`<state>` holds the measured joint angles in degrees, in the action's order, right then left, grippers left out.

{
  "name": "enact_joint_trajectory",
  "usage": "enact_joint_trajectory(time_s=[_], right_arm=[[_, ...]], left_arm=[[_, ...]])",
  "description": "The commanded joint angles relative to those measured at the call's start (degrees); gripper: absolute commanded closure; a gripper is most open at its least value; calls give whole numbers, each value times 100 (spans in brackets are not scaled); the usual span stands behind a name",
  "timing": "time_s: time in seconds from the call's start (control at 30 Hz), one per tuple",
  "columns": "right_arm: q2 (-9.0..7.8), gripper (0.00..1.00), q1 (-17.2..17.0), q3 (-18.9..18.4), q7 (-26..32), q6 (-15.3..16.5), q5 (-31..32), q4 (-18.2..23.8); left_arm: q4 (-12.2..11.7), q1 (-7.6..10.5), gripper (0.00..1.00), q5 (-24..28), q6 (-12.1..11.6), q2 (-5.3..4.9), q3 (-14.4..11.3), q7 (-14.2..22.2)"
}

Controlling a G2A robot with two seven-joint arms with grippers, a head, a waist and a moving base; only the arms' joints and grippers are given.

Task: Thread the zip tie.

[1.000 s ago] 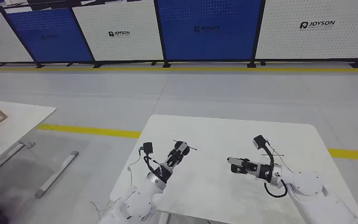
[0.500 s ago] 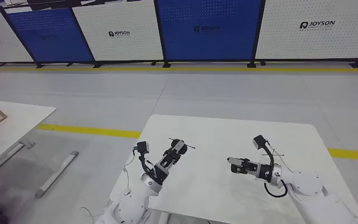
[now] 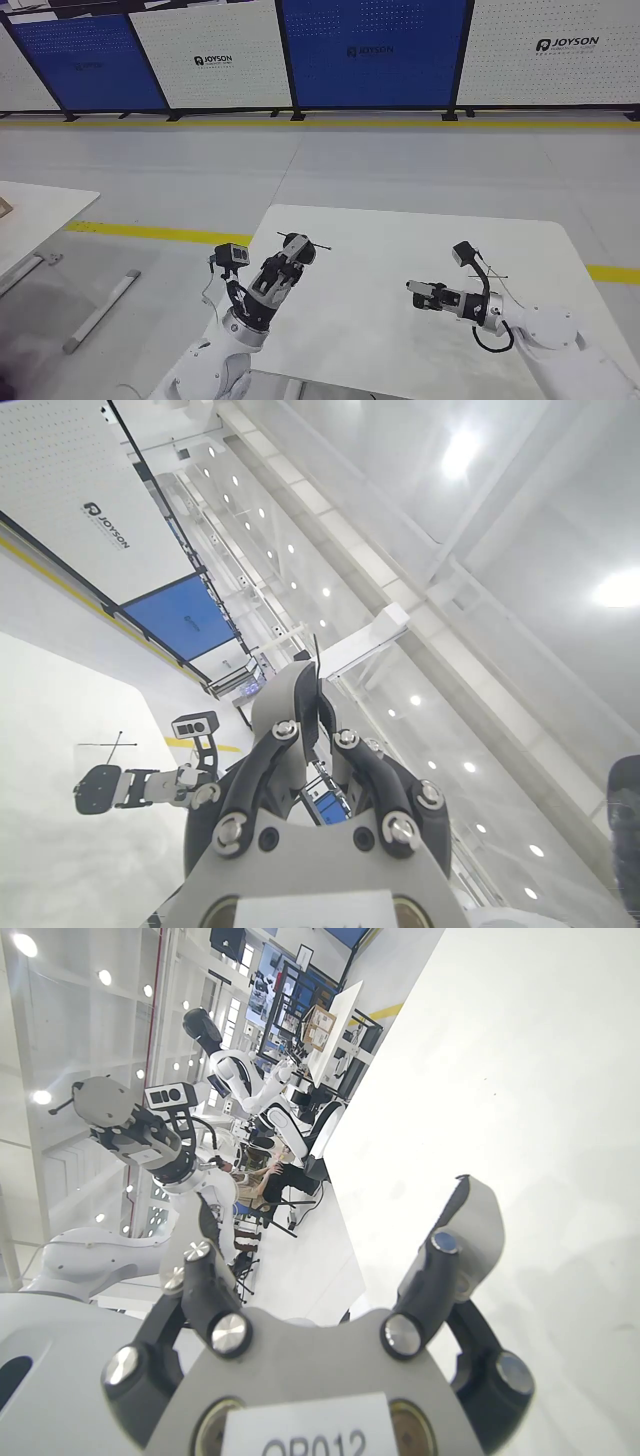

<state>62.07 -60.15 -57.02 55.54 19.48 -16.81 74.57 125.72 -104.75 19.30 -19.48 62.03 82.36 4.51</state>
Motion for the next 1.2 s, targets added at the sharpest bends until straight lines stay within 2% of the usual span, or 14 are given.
enact_joint_trajectory(time_s=[0.0,0.27,0.37,0.5,0.63,0.83,1.07,1.17], right_arm=[[0,0,0,0,0,0,0,0],[0,0,0,0,0,0,0,0],[0,0,0,0,0,0,0,0],[0,0,0,0,0,0,0,0],[0,0,0,0,0,0,0,0],[0,0,0,0,0,0,0,0],[0,0,0,0,0,0,0,0],[0,0,0,0,0,0,0,0]], left_arm=[[-4,4,100,-15,0,0,-6,-11],[-14,12,100,-33,16,1,-5,-14],[-97,94,100,-361,140,11,-40,-41],[-300,178,100,-1103,476,29,-157,-191],[-667,338,100,-1880,732,59,-353,-409],[-1301,623,100,-2229,1023,118,-699,-512],[-2060,977,100,-2677,1078,210,-1092,-897],[-2411,1128,100,-3081,1061,251,-1266,-1177]])
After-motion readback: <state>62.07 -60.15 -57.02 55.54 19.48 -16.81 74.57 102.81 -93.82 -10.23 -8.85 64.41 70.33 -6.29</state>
